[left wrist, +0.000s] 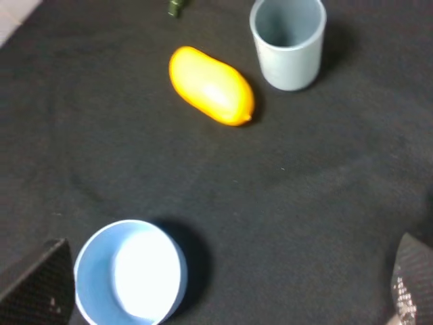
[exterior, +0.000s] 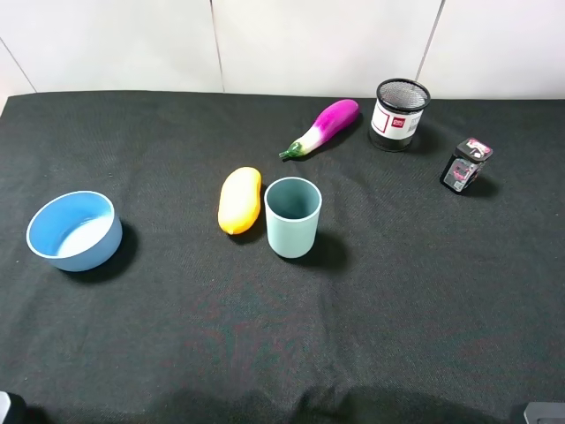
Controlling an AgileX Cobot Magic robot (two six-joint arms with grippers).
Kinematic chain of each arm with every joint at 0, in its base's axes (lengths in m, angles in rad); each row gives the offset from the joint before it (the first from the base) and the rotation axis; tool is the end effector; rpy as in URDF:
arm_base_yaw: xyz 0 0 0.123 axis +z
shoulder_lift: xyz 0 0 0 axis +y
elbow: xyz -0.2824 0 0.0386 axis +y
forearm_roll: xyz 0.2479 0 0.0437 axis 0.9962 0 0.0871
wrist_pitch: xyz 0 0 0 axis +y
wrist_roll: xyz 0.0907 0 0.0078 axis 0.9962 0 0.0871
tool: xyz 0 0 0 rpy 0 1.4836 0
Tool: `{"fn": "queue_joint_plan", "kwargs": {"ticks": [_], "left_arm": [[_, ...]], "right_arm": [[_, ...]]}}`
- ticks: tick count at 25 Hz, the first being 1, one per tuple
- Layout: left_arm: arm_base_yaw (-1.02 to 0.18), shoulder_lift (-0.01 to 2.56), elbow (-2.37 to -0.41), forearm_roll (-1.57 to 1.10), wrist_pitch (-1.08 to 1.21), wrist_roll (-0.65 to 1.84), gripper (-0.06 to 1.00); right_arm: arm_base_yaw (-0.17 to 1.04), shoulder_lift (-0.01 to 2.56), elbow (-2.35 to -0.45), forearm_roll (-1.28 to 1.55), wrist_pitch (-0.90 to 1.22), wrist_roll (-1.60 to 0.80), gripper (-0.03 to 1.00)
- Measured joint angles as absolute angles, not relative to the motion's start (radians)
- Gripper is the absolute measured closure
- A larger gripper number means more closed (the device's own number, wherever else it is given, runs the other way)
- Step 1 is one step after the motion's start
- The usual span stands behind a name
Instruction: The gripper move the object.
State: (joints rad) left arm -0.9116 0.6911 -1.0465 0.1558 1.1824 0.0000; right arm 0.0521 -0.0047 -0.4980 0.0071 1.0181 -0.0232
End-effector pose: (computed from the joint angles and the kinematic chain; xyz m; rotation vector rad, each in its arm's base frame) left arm 0.0660 -0.0639 0.3994 1.0130 2.0785 -0.2720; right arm -0.0037 0.0004 0.2801 -0.0754 1.9977 0.0270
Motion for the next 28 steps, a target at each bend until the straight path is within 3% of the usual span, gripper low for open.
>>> {"fn": "queue_joint_plan", "kwargs": {"ticks": [19,28], "left_arm": [[-0.399,0.365,-0.757,0.158,1.137,0.000,-0.05],[-0.251,0.189,-0.588,0.158,1.045,0.000,-0.05]], "right_arm": [[0.052,-0.005,-0.498,0.007,1.018,-0.023,0.27],[0.052,-0.005,-0.498,0.007,1.018,-0.023,0.27]]}}
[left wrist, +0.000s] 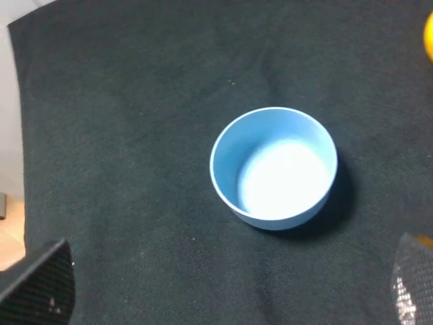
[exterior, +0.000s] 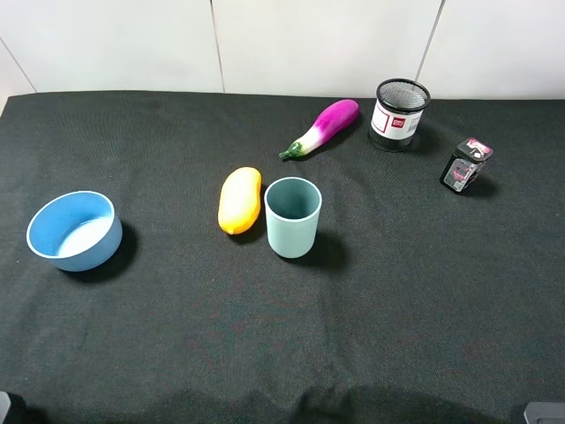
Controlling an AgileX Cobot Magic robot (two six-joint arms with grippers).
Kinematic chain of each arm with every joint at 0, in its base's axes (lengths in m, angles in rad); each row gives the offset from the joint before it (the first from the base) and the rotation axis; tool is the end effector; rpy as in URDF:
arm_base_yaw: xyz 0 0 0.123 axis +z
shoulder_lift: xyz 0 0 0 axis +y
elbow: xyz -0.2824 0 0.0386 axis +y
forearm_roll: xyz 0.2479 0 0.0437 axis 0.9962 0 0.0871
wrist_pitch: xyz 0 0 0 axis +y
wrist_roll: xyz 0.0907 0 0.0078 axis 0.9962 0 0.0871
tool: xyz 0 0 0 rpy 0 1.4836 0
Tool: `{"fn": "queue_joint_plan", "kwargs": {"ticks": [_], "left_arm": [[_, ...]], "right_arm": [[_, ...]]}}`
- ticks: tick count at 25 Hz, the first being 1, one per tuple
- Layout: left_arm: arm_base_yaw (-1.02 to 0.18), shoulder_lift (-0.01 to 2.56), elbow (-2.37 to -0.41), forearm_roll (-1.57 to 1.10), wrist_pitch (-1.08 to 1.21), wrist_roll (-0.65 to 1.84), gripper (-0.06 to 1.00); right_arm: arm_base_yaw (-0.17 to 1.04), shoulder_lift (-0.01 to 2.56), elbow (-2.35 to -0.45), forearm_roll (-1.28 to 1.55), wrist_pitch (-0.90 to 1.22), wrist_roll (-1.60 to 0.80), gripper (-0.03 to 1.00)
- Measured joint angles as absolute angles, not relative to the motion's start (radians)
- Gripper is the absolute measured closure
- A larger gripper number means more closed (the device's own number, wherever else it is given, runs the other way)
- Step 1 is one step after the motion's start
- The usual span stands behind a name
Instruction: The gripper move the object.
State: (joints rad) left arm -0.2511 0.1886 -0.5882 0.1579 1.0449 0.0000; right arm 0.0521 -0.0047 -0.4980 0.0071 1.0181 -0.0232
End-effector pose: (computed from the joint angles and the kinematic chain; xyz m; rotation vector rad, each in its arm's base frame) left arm 0.0204 0.0076 0.3031 0.2689 2.1009 0.0430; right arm -0.0037 0.0004 0.2801 -0.0754 1.9977 0.0270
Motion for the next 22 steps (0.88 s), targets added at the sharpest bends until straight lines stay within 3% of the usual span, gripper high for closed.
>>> {"fn": "queue_joint_plan", "kwargs": {"ticks": [22], "left_arm": [[-0.144,-0.008,-0.490,0.063,1.059,0.064,-0.05]], "right_arm": [[0.052,-0.005,-0.498,0.007,1.018,-0.023,0.27]]}}
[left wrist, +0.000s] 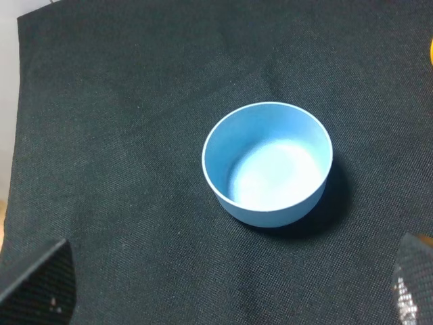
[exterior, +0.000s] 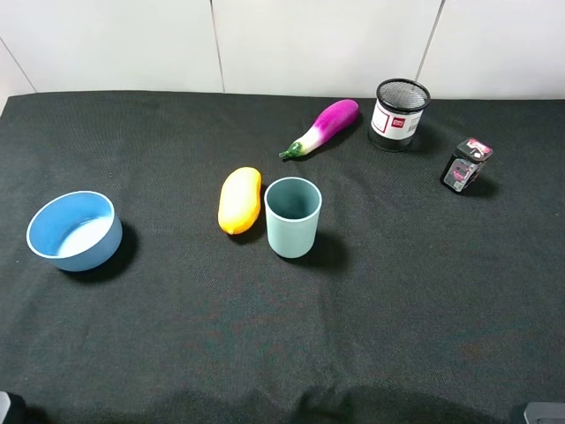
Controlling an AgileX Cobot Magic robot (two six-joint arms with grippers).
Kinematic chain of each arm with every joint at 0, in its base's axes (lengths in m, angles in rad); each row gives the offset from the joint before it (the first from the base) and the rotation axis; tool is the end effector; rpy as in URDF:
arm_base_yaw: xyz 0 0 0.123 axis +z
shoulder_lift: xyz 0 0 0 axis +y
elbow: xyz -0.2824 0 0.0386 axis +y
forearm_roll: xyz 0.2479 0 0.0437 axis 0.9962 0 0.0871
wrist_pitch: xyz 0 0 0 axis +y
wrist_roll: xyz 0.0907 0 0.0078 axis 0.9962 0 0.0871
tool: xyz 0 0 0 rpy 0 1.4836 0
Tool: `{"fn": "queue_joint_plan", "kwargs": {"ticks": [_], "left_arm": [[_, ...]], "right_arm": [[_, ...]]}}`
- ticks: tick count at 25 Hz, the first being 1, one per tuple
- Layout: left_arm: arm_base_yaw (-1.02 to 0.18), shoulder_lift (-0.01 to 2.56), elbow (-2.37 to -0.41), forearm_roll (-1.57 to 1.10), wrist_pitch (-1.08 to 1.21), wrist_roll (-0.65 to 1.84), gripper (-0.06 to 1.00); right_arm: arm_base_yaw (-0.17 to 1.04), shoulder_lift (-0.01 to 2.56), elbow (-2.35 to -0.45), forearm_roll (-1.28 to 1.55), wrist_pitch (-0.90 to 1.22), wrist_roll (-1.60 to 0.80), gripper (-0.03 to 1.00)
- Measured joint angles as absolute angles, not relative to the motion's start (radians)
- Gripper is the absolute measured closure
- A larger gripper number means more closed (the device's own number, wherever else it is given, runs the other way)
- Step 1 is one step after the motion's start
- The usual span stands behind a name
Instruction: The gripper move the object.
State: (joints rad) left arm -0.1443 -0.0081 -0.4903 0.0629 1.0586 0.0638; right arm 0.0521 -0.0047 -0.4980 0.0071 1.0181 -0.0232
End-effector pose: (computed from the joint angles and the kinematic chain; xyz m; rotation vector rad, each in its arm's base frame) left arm -0.0042 0.0057 0.2747 0.2094 2.0315 0.0249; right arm -0.0037 0.0004 0.2801 -0.0754 1.9977 0.0270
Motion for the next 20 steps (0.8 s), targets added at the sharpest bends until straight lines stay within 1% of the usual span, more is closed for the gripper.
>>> {"fn": "queue_joint_plan", "kwargs": {"ticks": [20], "left_arm": [[-0.144,-0.008,-0.490,0.062,1.059,0.065,-0.05]], "right_arm": [[0.052,-0.005,-0.498,0.007,1.018,-0.023,0.27]]}}
